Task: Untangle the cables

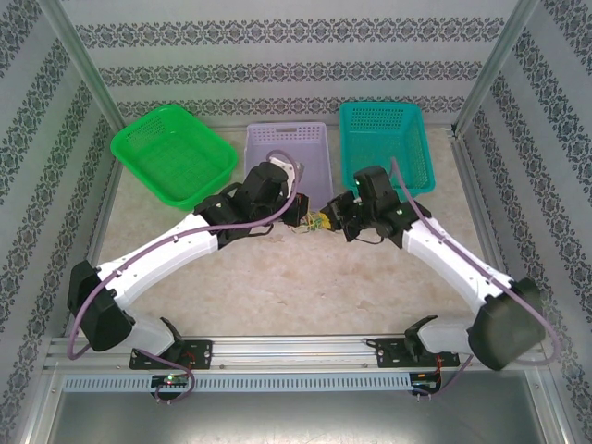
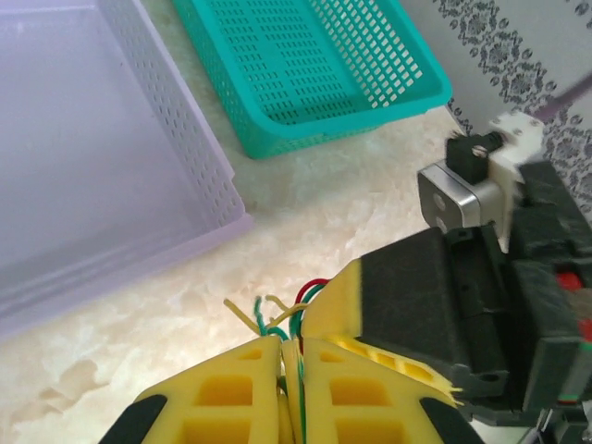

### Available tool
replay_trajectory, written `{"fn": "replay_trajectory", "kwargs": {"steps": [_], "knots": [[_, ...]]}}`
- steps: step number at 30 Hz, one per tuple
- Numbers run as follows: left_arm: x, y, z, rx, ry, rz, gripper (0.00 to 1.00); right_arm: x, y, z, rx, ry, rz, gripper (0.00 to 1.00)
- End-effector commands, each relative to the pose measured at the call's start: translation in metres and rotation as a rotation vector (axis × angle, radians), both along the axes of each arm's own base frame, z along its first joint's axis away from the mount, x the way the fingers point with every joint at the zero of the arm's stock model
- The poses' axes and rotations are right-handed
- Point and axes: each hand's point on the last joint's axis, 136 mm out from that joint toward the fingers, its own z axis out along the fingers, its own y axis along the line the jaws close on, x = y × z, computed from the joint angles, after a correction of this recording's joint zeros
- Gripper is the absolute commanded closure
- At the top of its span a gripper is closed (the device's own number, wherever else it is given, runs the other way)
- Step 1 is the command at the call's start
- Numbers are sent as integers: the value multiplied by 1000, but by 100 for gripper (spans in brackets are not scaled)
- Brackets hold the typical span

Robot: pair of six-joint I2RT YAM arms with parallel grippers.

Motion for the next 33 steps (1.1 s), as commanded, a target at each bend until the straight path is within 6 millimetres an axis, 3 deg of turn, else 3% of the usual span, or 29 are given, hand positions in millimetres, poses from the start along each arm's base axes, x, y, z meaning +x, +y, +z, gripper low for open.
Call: {"fn": "replay_trajectory", "kwargs": {"steps": [1, 6, 9, 12, 19, 24, 25, 26, 27, 28, 30, 33], "knots": [[18, 38, 27, -166, 27, 247, 100, 19, -23, 5, 15, -125, -130, 100], [20, 88, -33, -375, 380, 656, 100, 22, -30, 48, 30, -472, -140, 100], [11, 104, -69, -557, 565, 878, 100, 14, -32, 59, -3, -630, -98, 100], [6, 108, -90, -723, 674, 1013, 100, 3, -31, 61, -31, -741, -32, 100], [-1, 111, -105, -916, 814, 1133, 100, -22, -30, 34, -104, -773, 82, 100], [-1, 114, -96, -821, 743, 1051, 100, -18, -46, 19, -105, -692, -8, 100], [-1, 109, -94, -797, 747, 1009, 93, -16, -46, 23, -97, -695, -7, 100], [-2, 102, -93, -756, 756, 954, 77, -13, -45, 27, -101, -701, 0, 100], [-3, 94, -91, -713, 765, 898, 55, -12, -43, 33, -110, -714, 16, 100], [-7, 90, -90, -668, 779, 865, 42, -10, -41, 37, -119, -729, 33, 100], [-11, 88, -77, -574, 749, 808, 28, -8, -38, 40, -162, -735, 81, 100], [-9, 89, -50, -532, 675, 745, 20, -6, -33, 45, -216, -764, 150, 100]]}}
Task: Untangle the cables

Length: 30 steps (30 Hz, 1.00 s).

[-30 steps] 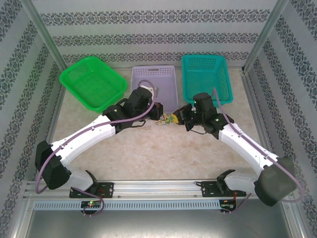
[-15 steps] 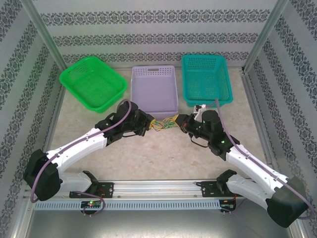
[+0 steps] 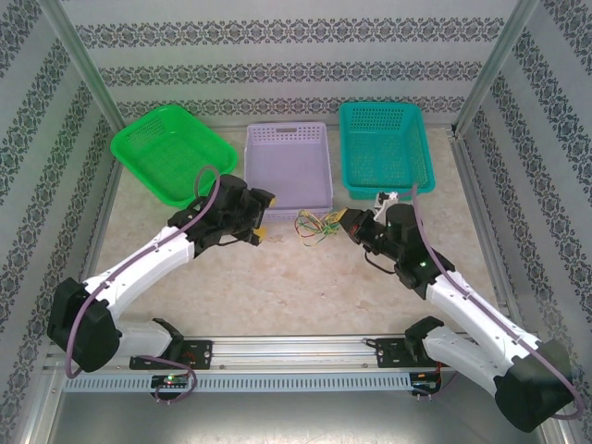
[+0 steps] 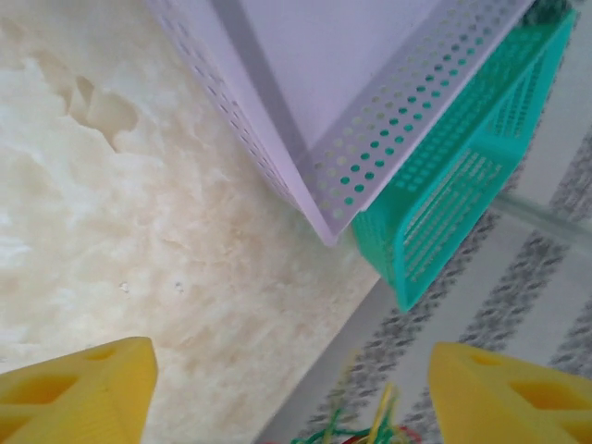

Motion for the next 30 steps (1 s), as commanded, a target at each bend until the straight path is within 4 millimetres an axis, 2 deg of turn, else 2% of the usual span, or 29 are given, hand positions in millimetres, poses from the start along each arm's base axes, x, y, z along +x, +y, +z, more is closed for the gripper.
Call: {"fn": "replay_trajectory", "kwargs": {"steps": [1, 3, 5, 9, 14, 17, 19, 21, 24, 27, 30], "knots": [[-9, 7, 20, 133, -62, -109, 19, 4, 4, 24, -97, -113, 58, 100], [-5, -8, 33, 110, -104, -181, 20, 4, 7, 27, -155, -141, 93, 100], [-6, -29, 38, 93, -133, -284, 23, 4, 8, 31, -189, -161, 114, 100], [-16, -48, 21, 79, -69, -368, 31, 4, 8, 34, -225, -178, 129, 100], [-14, -51, 13, -49, -53, -233, 55, 2, 7, 30, -222, -165, 128, 100], [-17, -45, 10, -91, -22, -169, 69, 4, -3, 19, -194, -111, 79, 100], [-18, -46, 16, -108, -59, -180, 72, 9, -13, 12, -123, -53, 30, 100], [-17, -52, 26, -90, -129, -255, 75, 16, -21, 3, -33, 48, -4, 100], [-16, -78, 44, -116, -303, -470, 76, 23, -21, -8, 47, 237, 34, 100], [-28, -96, 38, -81, -371, -713, 77, 20, -14, -17, 83, 415, 107, 100], [-36, -96, 28, 8, -414, -855, 79, 13, -12, -24, 84, 559, 152, 100]]}}
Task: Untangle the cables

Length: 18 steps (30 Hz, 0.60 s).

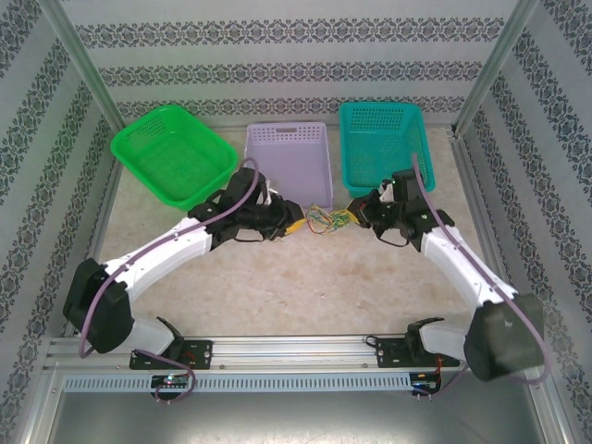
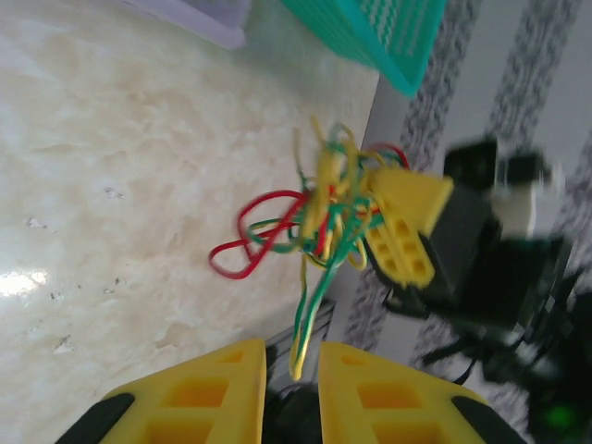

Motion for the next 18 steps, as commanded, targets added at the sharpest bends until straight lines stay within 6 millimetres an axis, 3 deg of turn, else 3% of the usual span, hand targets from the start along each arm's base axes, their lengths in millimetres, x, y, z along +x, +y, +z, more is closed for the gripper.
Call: {"fn": "replay_trajectory", "kwargs": {"steps": [1, 8, 11, 18], "knots": [[-15, -9, 9, 37, -198, -257, 77, -24, 13, 11, 98, 172, 94, 100], [-15, -1, -9, 147, -278, -334, 69, -25, 11, 5, 122, 276, 84, 100], [-11, 1, -13, 179, -316, -330, 56, -26, 13, 4, 139, 296, 85, 100], [-5, 12, -14, 243, -359, -290, 55, -23, 2, 0, 139, 313, 45, 100]]}}
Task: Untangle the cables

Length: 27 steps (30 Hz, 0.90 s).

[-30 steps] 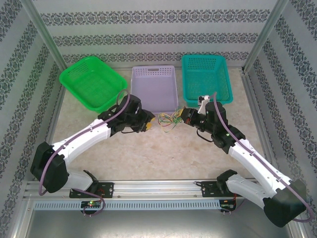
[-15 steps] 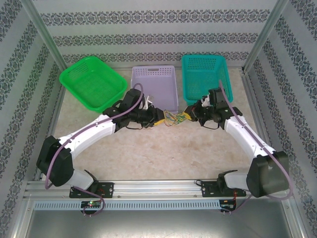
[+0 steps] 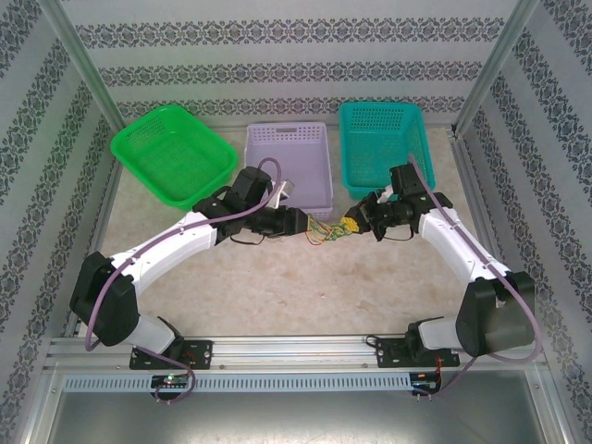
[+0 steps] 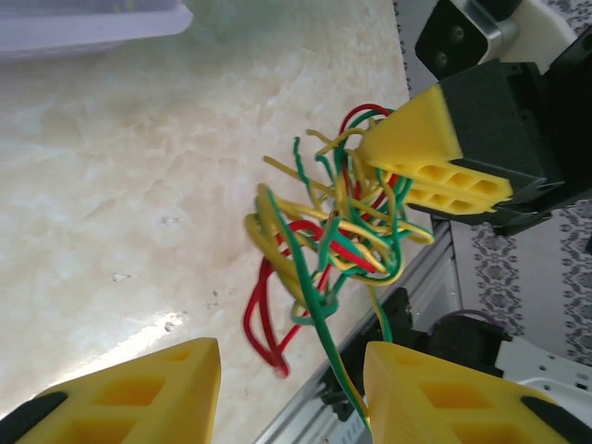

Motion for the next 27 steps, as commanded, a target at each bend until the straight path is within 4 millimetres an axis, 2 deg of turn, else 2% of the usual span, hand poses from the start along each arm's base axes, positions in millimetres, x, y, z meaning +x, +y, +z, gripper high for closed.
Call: {"fn": "replay_trajectory", "kwargs": {"steps": [1, 4, 9, 16, 19, 27], "knots": [[3, 11, 3, 43, -70, 21, 56, 2, -3, 10, 34, 13, -13, 100], [1, 15, 4, 31, -78, 37, 55, 4, -3, 11, 43, 12, -17, 100], [3, -5, 8, -69, -43, 3, 56, 5, -1, 7, 61, 27, -24, 100], [11, -11, 14, -95, -56, 22, 53, 4, 0, 8, 64, 27, -23, 100], [12, -16, 10, -97, -32, 6, 60, 2, 1, 8, 70, 26, -27, 100], [19, -18, 8, -93, -32, 31, 87, -2, 2, 8, 68, 21, -32, 100]]}}
